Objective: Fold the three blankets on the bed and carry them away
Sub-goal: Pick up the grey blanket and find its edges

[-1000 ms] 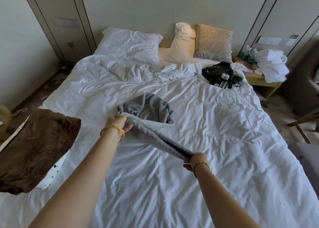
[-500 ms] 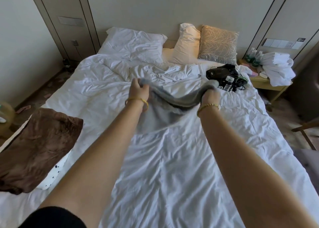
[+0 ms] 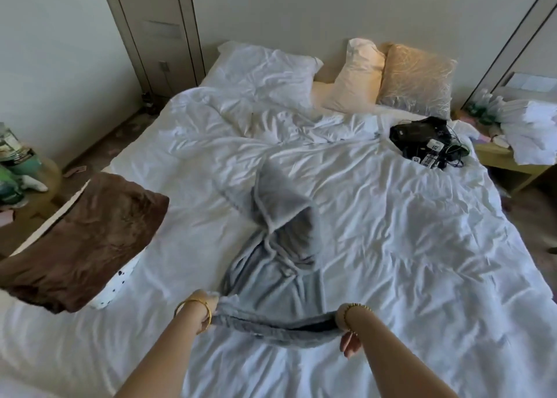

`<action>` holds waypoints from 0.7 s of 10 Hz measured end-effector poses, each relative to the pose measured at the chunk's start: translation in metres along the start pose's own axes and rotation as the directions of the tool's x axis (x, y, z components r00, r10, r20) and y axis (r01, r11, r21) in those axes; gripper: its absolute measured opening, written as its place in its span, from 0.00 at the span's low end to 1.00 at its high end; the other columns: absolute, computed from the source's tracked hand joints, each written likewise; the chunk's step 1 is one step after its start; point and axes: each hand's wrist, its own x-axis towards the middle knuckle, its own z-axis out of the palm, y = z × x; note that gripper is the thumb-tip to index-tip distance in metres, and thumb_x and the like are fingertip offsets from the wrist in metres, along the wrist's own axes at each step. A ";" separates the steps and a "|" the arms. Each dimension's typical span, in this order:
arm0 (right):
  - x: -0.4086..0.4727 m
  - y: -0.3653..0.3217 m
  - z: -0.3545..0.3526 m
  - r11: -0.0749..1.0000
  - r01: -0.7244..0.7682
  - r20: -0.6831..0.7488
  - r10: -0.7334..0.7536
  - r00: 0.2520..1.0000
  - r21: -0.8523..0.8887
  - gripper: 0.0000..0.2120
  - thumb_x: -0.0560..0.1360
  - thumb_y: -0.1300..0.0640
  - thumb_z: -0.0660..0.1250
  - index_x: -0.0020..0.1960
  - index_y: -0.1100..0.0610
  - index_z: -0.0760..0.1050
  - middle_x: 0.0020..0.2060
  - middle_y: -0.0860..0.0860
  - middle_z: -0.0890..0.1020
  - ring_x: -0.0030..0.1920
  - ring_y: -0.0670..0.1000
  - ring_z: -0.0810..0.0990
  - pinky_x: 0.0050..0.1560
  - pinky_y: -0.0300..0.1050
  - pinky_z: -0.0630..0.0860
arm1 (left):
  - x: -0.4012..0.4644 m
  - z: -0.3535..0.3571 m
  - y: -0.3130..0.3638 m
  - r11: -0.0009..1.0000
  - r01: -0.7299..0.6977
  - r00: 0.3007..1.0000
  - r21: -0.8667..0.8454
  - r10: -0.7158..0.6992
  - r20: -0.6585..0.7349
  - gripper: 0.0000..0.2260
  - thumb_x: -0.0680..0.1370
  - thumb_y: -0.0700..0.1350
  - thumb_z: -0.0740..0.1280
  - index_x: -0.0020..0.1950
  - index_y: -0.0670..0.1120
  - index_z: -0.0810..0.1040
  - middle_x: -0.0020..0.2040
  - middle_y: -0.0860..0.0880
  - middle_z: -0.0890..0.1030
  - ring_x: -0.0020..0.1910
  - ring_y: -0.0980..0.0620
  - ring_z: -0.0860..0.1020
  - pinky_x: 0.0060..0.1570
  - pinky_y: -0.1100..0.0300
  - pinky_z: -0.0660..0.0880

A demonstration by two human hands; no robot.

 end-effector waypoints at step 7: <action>-0.240 -0.179 -0.205 -0.029 0.953 -0.941 -0.154 -0.301 -0.301 0.30 0.68 0.70 0.54 0.70 0.67 0.61 0.61 0.59 0.74 0.60 0.51 0.74 0.61 0.27 0.64 | -0.203 -0.041 0.337 0.056 -0.998 0.040 0.006 0.775 -0.630 0.34 0.70 0.28 0.58 0.75 0.36 0.52 0.70 0.41 0.66 0.62 0.57 0.72 0.52 0.84 0.63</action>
